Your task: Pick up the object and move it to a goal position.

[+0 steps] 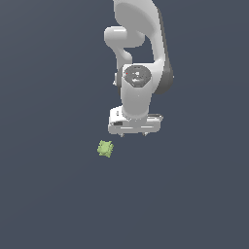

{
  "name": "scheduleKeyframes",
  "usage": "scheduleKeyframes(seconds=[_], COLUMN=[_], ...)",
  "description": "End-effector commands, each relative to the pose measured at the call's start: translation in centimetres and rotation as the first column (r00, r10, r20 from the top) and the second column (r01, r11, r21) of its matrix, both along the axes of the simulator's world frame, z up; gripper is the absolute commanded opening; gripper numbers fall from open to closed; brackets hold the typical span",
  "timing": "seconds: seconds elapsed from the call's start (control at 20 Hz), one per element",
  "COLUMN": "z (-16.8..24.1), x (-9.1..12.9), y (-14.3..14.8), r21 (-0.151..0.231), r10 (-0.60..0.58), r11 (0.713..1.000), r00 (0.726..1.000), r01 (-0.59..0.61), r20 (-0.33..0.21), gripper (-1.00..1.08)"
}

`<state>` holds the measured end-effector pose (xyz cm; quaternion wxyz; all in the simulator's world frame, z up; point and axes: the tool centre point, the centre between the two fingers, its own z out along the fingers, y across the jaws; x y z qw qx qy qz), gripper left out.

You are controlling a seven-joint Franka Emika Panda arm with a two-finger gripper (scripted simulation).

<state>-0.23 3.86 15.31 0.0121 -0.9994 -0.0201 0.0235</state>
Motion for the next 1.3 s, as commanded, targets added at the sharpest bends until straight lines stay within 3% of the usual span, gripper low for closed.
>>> scheduleKeyframes(seconds=[0.0, 0.7, 0.95, 1.25], z=[0.0, 1.0, -0.6, -4.2], x=[0.0, 0.2, 0.6, 0.8], y=[0.0, 1.2, -1.9, -9.0], r21=[0.0, 0.009, 0.005, -0.01], r10=[0.0, 0.046, -0.016, -0.155], r11=[1.0, 0.999, 1.0, 0.988], r00=[1.0, 0.998, 0.999, 0.987], r01=[0.0, -0.046, 0.016, 0.156], r20=[0.0, 0.03, 0.034, 0.041], gripper=[1.0, 1.0, 1.0, 1.0])
